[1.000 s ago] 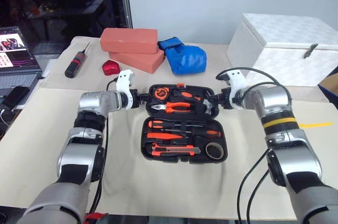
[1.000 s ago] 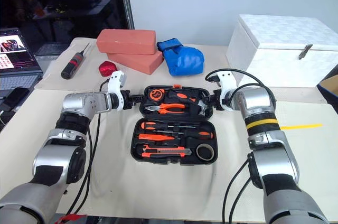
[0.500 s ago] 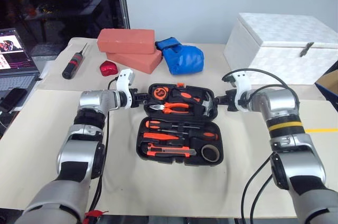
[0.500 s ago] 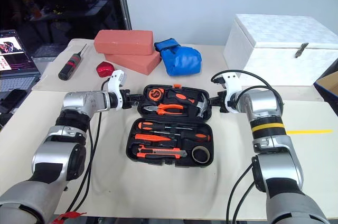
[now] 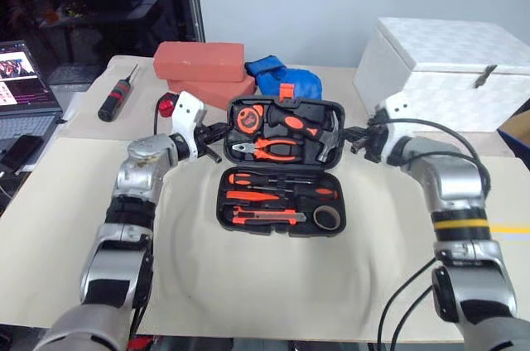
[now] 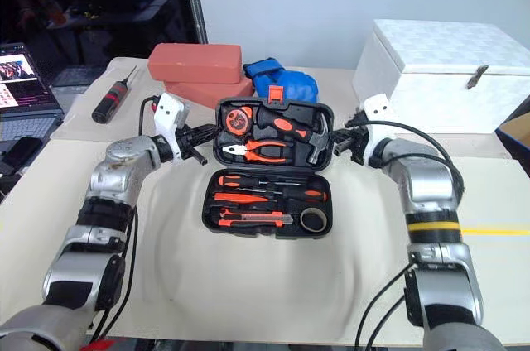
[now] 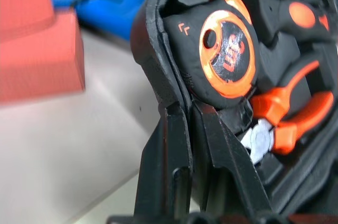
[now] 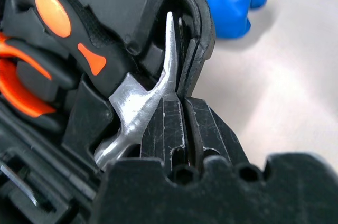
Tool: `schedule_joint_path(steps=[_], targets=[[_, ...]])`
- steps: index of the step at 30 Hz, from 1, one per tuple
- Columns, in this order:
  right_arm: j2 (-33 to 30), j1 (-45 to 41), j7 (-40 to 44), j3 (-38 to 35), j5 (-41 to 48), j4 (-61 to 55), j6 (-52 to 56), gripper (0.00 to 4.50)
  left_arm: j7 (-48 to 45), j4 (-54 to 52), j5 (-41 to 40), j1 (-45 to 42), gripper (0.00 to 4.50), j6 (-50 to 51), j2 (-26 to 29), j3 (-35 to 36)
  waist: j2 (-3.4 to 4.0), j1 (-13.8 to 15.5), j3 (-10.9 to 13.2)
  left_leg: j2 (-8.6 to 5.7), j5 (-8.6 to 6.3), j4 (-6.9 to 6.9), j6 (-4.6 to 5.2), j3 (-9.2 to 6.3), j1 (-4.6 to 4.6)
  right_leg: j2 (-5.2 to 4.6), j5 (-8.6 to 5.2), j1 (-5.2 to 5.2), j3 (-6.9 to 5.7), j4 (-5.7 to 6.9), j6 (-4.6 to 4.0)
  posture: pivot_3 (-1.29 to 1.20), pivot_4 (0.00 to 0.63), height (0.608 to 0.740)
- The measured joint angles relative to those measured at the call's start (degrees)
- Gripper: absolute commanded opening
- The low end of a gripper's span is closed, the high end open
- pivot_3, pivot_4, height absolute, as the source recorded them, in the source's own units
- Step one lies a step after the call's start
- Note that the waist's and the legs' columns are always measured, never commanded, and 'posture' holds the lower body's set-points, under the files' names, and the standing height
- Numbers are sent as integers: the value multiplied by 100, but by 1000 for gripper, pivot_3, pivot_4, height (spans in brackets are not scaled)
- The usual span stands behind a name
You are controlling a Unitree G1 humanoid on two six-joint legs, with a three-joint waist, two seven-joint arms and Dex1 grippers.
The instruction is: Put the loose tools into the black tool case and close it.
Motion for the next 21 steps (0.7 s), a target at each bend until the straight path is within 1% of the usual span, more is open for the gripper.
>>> schedule_joint_path(steps=[3,6,8,9,10,11,12,13,15,16,19,20,21], targets=[[-71,855,123,-310,167,-971,-269,38,-152,-421,61,390,3,-623,137,-46,1,45,-1,-1,-5,1,4,1,-4,-4,-2,2,0,-4,3,0,150,740],[-110,1356,159,-451,311,-1574,-272,38,-294,-551,63,575,3,-961,219,-42,1,38,-1,-2,-4,10,3,4,2,-4,-2,2,1,-19,3,0,150,740],[-255,1971,225,-515,308,-2224,-438,38,-566,-852,22,882,3,-1107,424,-49,2,47,-1,1,-3,10,2,4,27,1,-6,15,1,-4,-3,0,150,740],[-324,2216,277,-524,301,-2476,-516,38,-745,-1006,-66,981,3,-985,569,-56,2,47,-2,3,-2,10,1,4,49,3,-9,31,1,0,-6,0,150,740],[-447,2465,348,-525,300,-2706,-576,13,-987,-1194,-240,1064,361,-679,751,-57,2,43,-2,4,-2,9,1,4,62,4,-17,44,0,3,-3,0,150,740],[-558,2693,425,-535,298,-2918,-638,348,-1192,-1383,-477,1134,745,-268,952,-23,3,31,-2,7,-2,9,0,6,81,4,-49,59,0,2,32,0,150,740],[-703,3043,549,-555,303,-3233,-717,710,-1572,-1658,-786,1277,970,404,1312,-19,3,2,-2,10,-4,7,-1,6,111,5,-63,90,-1,0,31,0,150,740],[-798,3273,660,-579,319,-3426,-730,939,-1787,-1776,-939,1391,1346,784,1552,-14,4,-23,-2,13,-5,5,-1,9,118,5,-69,97,-1,0,27,0,150,740],[-1093,3963,937,-739,326,-3863,-752,1694,-2353,-1844,-1201,1662,2112,1756,2275,-51,3,-61,-1,17,-4,5,-1,10,118,8,-72,89,-1,9,21,0,150,740],[-1331,4465,1096,-939,251,-4114,-822,1747,-2736,-1725,-1268,1794,2368,2233,2814,-78,2,-67,-1,23,-4,6,-1,10,120,15,-74,87,-2,14,15,0,150,740],[-1889,5413,1467,-1537,-196,-4286,-1132,1747,-3610,-1360,-1387,1807,2368,2746,3767,-5,0,-33,1,30,-3,8,-4,15,136,15,-96,95,-8,13,-33,0,150,740],[-1929,5510,1534,-1704,-216,-4288,-1140,1747,-3812,-1335,-1403,1804,2368,2785,3905,7,0,-25,0,31,-3,8,-5,21,144,10,-97,102,-8,10,-35,0,150,740],[-1960,5625,1617,-1857,-214,-4320,-1167,1464,-3978,-1348,-1472,1813,2426,2777,4022,-22,0,-9,0,30,-3,8,-7,26,145,4,-97,104,-7,10,-36,0,150,740]])
